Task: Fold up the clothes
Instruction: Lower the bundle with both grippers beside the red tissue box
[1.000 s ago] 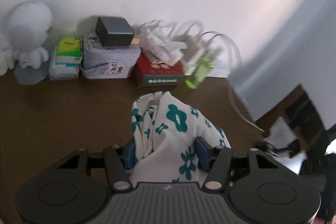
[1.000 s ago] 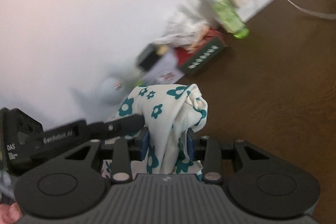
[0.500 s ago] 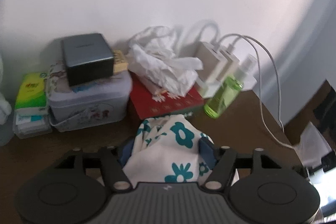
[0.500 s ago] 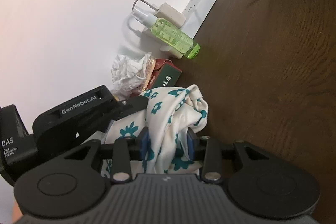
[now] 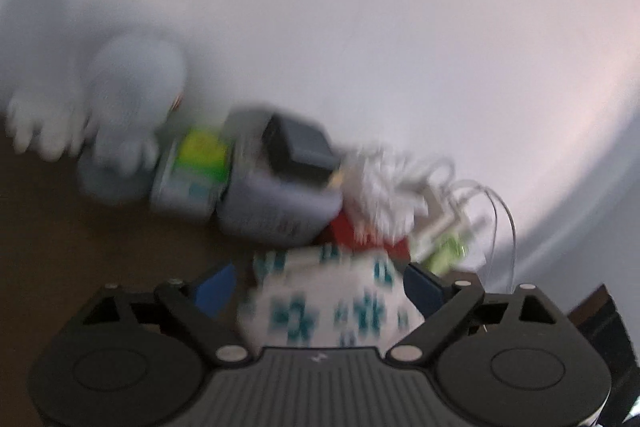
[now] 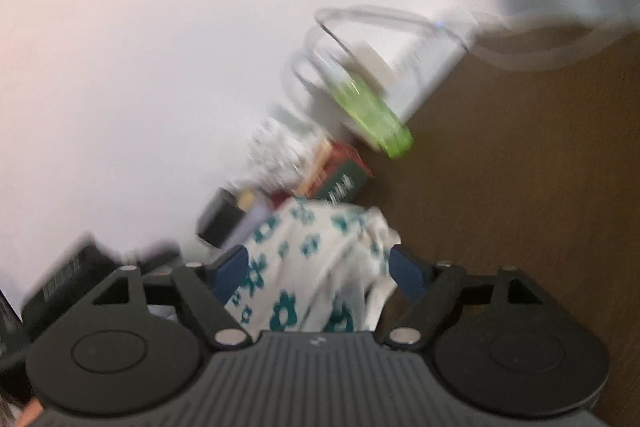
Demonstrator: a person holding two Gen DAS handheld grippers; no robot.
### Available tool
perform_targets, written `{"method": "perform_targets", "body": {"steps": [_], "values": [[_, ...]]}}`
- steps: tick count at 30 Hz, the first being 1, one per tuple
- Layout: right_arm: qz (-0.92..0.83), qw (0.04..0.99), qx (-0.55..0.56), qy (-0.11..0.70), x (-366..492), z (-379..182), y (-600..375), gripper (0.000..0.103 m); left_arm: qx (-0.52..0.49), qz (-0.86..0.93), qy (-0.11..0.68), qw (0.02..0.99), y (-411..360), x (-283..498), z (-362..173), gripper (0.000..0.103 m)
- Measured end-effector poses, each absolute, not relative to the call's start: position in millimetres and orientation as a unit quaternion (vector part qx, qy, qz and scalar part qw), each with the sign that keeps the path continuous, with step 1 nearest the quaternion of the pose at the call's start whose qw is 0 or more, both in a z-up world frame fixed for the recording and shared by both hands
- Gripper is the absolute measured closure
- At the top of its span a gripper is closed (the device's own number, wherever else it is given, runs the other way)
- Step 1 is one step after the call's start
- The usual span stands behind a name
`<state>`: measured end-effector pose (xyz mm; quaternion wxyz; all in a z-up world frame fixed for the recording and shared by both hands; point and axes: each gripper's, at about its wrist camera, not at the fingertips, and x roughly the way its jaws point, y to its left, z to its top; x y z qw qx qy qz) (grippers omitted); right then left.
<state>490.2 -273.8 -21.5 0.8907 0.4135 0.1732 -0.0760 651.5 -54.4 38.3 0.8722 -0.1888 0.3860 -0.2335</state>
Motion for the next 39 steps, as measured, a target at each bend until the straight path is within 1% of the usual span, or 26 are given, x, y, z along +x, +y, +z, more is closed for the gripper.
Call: {"method": "perform_targets", "body": {"steps": [3, 5, 6, 7, 8, 9, 11, 12, 14, 16, 17, 22, 24, 26, 27, 28, 30, 31, 32, 33, 34, 35, 38, 39], "values": [[-0.055, 0.928, 0.330, 0.166, 505.9, -4.2, -290.9, 0.019, -0.197, -0.251, 0.400, 0.859, -54.2, 635.3, 28.6, 0.014], [-0.026, 0.926, 0.318, 0.204, 528.5, -5.9, -302.3, 0.020, -0.201, -0.249, 0.401, 0.858, -57.3, 628.4, 23.7, 0.019], [-0.011, 0.924, 0.312, 0.223, 539.9, -6.7, -308.0, 0.024, -0.197, -0.241, 0.406, 0.859, -61.0, 628.7, 20.7, 0.021], [0.005, 0.919, 0.313, 0.241, 548.2, -11.3, -310.1, 0.026, -0.193, -0.232, 0.410, 0.861, -64.7, 629.2, 17.6, 0.024], [0.021, 0.914, 0.313, 0.258, 556.5, -16.0, -312.1, 0.030, -0.197, -0.229, 0.415, 0.858, -65.1, 630.6, 13.4, 0.030], [0.028, 0.912, 0.310, 0.269, 562.7, -20.2, -312.1, 0.036, -0.205, -0.230, 0.419, 0.854, -66.1, 633.4, 9.7, 0.033], [0.043, 0.907, 0.305, 0.288, 573.5, -29.5, -312.5, 0.046, -0.211, -0.225, 0.416, 0.855, -65.9, 635.3, 5.0, 0.036], [0.047, 0.905, 0.309, 0.288, 573.4, -32.1, -312.5, 0.048, -0.211, -0.222, 0.415, 0.857, -66.4, 638.0, 3.3, 0.038], [0.050, 0.902, 0.319, 0.287, 571.0, -33.1, -314.6, 0.053, -0.207, -0.217, 0.414, 0.860, -66.3, 643.7, 0.7, 0.048], [0.049, 0.900, 0.325, 0.285, 565.9, -33.2, -313.5, 0.054, -0.208, -0.210, 0.412, 0.862, -63.8, 650.3, -1.5, 0.055], [0.047, 0.899, 0.328, 0.285, 563.7, -34.4, -312.4, 0.055, -0.212, -0.207, 0.411, 0.862, -62.0, 653.9, -2.8, 0.056], [0.044, 0.901, 0.326, 0.284, 559.6, -34.2, -308.0, 0.056, -0.213, -0.199, 0.400, 0.869, -61.4, 660.1, -5.7, 0.056], [0.043, 0.899, 0.330, 0.284, 558.3, -33.0, -309.6, 0.055, -0.217, -0.198, 0.391, 0.872, -60.2, 655.8, -1.7, 0.054], [0.041, 0.907, 0.323, 0.268, 553.7, -24.2, -312.1, 0.054, -0.223, -0.202, 0.371, 0.879, -58.1, 649.3, 4.5, 0.040], [0.041, 0.919, 0.308, 0.243, 549.4, -15.9, -311.4, 0.054, -0.221, -0.208, 0.349, 0.887, -59.1, 644.8, 10.8, 0.036], [0.040, 0.930, 0.290, 0.220, 546.6, -8.9, -308.9, 0.054, -0.217, -0.215, 0.326, 0.895, -60.4, 640.2, 17.4, 0.029], [0.046, 0.954, 0.241, 0.173, 545.7, 4.5, -298.2, 0.053, -0.195, -0.225, 0.297, 0.907, -72.9, 637.7, 26.9, 0.028], [0.053, 0.957, 0.230, 0.168, 550.2, 5.2, -293.0, 0.054, -0.183, -0.230, 0.282, 0.913, -79.4, 636.7, 31.6, 0.029], [0.060, 0.960, 0.219, 0.163, 554.8, 5.9, -287.9, 0.061, -0.176, -0.223, 0.287, 0.915, -86.8, 639.4, 30.9, 0.036], [0.068, 0.957, 0.219, 0.177, 562.2, 2.3, -284.8, 0.078, -0.168, -0.215, 0.293, 0.916, -94.3, 642.6, 29.6, 0.043], [0.075, 0.954, 0.219, 0.193, 569.7, -1.4, -281.8, 0.086, -0.166, -0.211, 0.304, 0.914, -98.6, 645.9, 25.1, 0.059], [0.083, 0.950, 0.219, 0.208, 577.2, -5.0, -278.7, 0.093, -0.165, -0.207, 0.316, 0.911, -102.4, 649.3, 20.3, 0.069], [0.067, 0.951, 0.176, 0.245, 587.2, -14.6, -267.9, 0.096, -0.147, -0.184, 0.332, 0.914, -110.0, 652.0, 5.4, 0.076], [0.062, 0.951, 0.169, 0.252, 589.3, -16.1, -266.8, 0.097, -0.140, -0.179, 0.334, 0.915, -111.9, 652.3, 0.8, 0.077]]}}
